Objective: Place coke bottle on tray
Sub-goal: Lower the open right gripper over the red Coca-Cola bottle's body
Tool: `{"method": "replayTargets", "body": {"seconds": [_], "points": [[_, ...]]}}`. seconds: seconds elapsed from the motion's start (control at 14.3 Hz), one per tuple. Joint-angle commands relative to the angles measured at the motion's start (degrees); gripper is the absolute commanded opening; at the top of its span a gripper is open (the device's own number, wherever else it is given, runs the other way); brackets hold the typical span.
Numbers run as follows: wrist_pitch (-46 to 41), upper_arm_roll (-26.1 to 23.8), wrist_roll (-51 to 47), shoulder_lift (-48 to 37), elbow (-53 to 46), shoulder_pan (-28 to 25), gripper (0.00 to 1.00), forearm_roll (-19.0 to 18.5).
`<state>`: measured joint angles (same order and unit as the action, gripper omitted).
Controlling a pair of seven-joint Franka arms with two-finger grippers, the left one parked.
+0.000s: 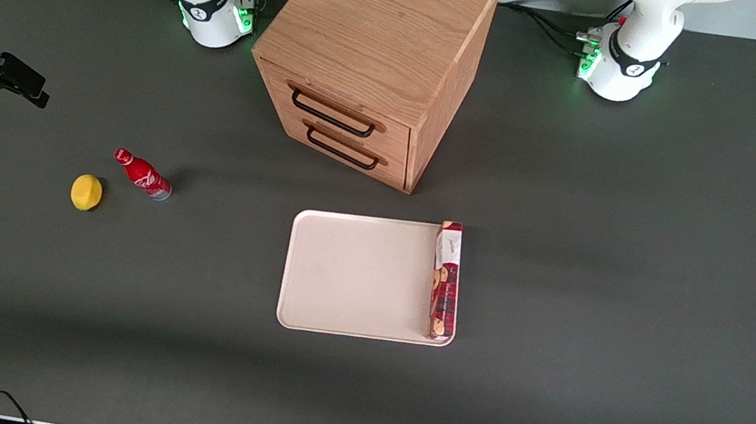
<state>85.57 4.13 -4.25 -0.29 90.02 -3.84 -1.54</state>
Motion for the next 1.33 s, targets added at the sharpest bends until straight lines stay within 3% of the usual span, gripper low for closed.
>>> {"method": "replayTargets", "body": {"seconds": [0.0,0.35,0.63,1.05,1.26], "points": [[-1.71,0.09,-1.11,0.73,-1.60,-0.29,1.00,1.19],[-2.25,0.09,-0.68,-0.49,0.76,-0.29,1.00,1.19],[-0.50,0.00,-0.15,-5.41,11.82,0.15,1.00,0.93],[25.66,0.52,-0.15,-9.20,39.05,1.64,1.00,0.49],[37.36,0.70,-0.24,-7.28,46.54,1.82,1.00,0.49]]}}
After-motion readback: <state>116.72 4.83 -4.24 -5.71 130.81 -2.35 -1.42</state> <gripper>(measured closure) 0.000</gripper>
